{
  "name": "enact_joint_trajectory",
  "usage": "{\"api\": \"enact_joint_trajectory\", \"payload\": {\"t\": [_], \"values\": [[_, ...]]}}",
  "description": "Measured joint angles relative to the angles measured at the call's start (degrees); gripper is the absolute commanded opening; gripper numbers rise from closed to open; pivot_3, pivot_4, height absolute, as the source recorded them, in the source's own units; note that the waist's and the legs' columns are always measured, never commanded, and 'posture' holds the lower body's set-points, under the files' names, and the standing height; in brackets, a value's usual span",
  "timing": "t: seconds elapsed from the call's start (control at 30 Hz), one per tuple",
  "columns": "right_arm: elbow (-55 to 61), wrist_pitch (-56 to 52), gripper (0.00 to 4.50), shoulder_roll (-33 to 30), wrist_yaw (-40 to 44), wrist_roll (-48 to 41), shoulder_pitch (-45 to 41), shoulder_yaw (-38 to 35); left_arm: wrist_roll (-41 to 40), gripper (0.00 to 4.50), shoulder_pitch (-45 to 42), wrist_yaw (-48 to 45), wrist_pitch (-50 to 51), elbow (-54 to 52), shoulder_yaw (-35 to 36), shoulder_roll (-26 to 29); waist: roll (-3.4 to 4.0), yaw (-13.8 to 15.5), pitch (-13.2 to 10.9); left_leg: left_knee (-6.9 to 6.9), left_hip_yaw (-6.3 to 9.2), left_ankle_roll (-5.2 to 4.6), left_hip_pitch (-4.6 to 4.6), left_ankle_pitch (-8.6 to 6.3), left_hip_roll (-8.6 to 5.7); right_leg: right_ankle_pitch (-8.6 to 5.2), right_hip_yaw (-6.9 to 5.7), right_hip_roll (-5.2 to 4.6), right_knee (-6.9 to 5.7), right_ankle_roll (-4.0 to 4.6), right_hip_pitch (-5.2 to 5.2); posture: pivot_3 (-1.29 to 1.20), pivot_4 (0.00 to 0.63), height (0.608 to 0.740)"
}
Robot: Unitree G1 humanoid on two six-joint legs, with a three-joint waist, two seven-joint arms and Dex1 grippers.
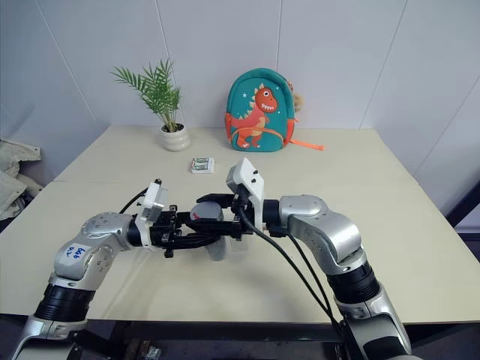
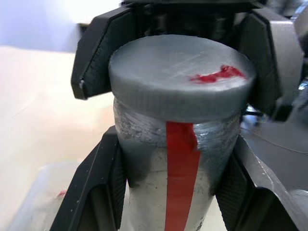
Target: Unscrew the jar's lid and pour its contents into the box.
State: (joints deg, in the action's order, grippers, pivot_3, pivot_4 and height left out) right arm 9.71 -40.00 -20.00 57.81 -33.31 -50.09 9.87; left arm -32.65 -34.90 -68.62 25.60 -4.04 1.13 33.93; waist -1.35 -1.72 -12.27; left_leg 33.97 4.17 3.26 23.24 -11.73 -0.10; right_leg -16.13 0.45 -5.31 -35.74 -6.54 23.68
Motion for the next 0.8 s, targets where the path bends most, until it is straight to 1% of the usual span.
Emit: {"api": "enact_joint_trajectory", "payload": {"t": [0.17, 0.33, 0.5, 0.8], "values": [[-6.42, 4.02, 2.61, -2.03, 12.42, -0.45, -3.51, 0.63, -1.25, 2.06, 0.0, -1.57, 1.68, -2.49, -0.68, -0.03, 0.0, -0.04, 0.0, 0.02, 0.0, 0.0, -0.01, 0.0, 0.0, 0.0, 0.0, 0.0, 0.0, 0.0, -0.01, 0.0, 0.15, 0.74], [-14.0, 6.61, 2.61, -2.74, 22.12, 0.18, -7.56, 3.24, -1.66, 2.06, 1.2, -1.59, 4.05, -5.26, -1.3, 0.81, 0.01, -0.13, -0.01, 0.01, -0.01, 0.01, -0.01, -0.01, 0.01, 0.0, 0.01, 0.02, -0.01, 0.0, 0.01, 0.0, 0.15, 0.74], [-17.9, 10.01, 2.61, -2.77, 25.19, 0.97, -8.61, 4.58, -1.64, 2.06, 2.08, -0.79, 5.09, -5.69, -1.41, 0.95, 0.0, 0.09, -0.01, 0.03, 0.0, 0.02, 0.01, -0.01, 0.01, 0.0, 0.0, 0.0, 0.01, 0.0, 0.0, 0.0, 0.15, 0.74], [-16.45, 10.14, 2.61, -3.73, 24.88, 0.68, -7.11, 4.44, -1.64, 2.06, 2.75, -0.13, 5.49, -6.26, -1.97, 0.8, 0.0, 0.06, -0.01, 0.03, -0.01, 0.06, 0.0, -0.03, 0.01, 0.0, 0.0, 0.01, 0.0, 0.0, 0.01, 0.0, 0.15, 0.74]]}}
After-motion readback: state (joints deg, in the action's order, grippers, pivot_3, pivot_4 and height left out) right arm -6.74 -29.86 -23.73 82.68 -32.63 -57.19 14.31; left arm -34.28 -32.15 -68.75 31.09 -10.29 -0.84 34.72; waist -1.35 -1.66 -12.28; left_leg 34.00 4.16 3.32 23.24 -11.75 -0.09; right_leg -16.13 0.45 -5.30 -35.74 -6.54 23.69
